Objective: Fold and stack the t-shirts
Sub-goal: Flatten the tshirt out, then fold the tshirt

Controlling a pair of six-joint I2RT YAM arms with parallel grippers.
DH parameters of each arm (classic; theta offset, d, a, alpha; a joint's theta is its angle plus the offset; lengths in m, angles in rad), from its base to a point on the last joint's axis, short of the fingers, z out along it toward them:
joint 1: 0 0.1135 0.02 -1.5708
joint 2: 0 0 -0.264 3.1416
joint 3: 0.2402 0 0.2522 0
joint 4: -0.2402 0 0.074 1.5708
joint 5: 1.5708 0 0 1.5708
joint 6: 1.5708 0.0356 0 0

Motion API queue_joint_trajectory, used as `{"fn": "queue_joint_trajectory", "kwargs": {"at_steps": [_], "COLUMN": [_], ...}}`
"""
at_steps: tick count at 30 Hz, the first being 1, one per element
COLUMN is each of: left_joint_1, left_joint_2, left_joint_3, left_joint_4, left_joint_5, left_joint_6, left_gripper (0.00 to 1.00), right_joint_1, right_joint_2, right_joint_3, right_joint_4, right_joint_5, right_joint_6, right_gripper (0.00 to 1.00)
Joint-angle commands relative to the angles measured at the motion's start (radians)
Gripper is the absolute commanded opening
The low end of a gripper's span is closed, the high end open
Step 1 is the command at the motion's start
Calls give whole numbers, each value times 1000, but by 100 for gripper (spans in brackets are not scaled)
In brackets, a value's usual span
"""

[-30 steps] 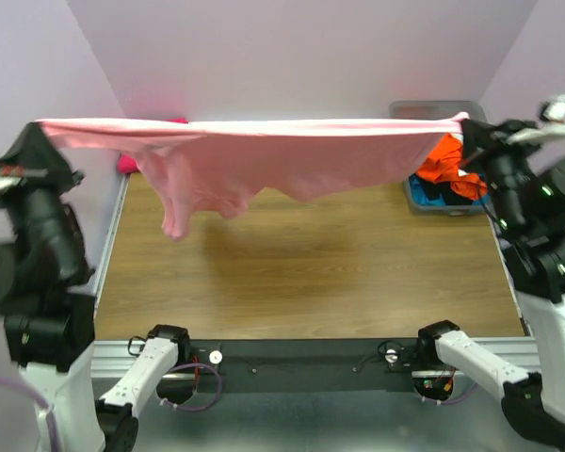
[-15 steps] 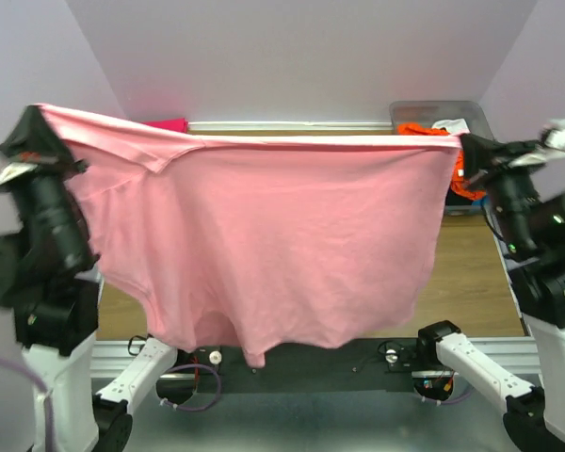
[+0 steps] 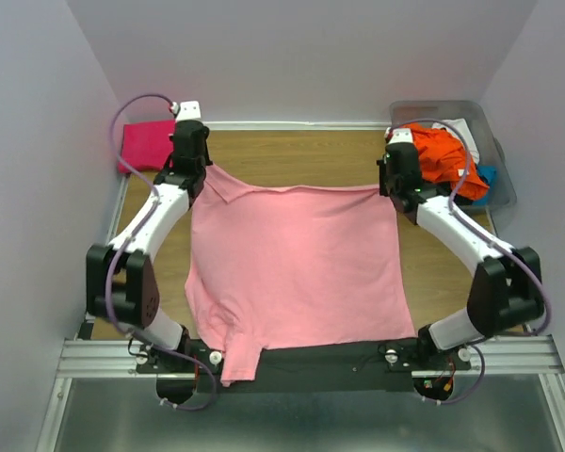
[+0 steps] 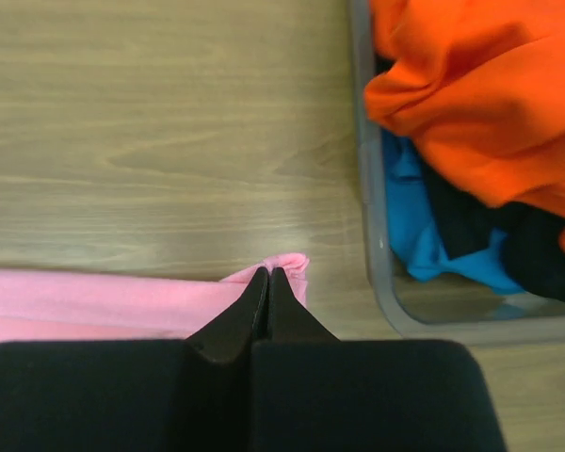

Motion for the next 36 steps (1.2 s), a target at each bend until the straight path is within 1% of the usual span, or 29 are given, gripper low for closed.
{"fn": "queue_joint_trajectory", "kwargs": {"at_steps": [1,2,4,5,7,10,15,18,19,24,28,33,36], "left_joint_1": [28,29,31,31,34,43,61,64,66,69,69,69,69], "left_joint_2": [178,268,376,401,463,523,561,545,532,464,366,274,208], "left_joint_3": [67,114,159,179,230,279,310,307,313,317,247,170,106], "left_joint_4": [101,93,88,88,82,53,16,6,-19,-138,-166,-221,-222], "left_joint_5": [70,90,110,130,138,147,204,219,227,247,291,293,330], "left_joint_6": [-70,-75,-76,-76,-73,-76,-99,-116,-122,-182,-233,-297,-325], "left_gripper": [0,0,0,0,0,0,0,0,0,0,0,0,0], "right_joint_1": [-27,-39,-50,-56,-73,-93,-124,-127,-127,-127,-127,-127,-127], "right_joint_2": [144,225,290,340,381,431,479,490,484,426,366,323,295], "right_joint_3": [-11,5,25,48,68,96,119,144,151,133,90,46,27], "right_joint_4": [254,287,310,330,350,382,410,410,408,407,394,350,318], "right_joint_5": [57,48,45,45,40,11,-20,-33,-37,-46,-53,-61,-70], "right_joint_6": [-25,-24,-27,-30,-36,-51,-50,-51,-80,-97,-100,-64,2], "right_gripper": [1,1,1,1,1,1,1,1,1,1,1,1,1]}}
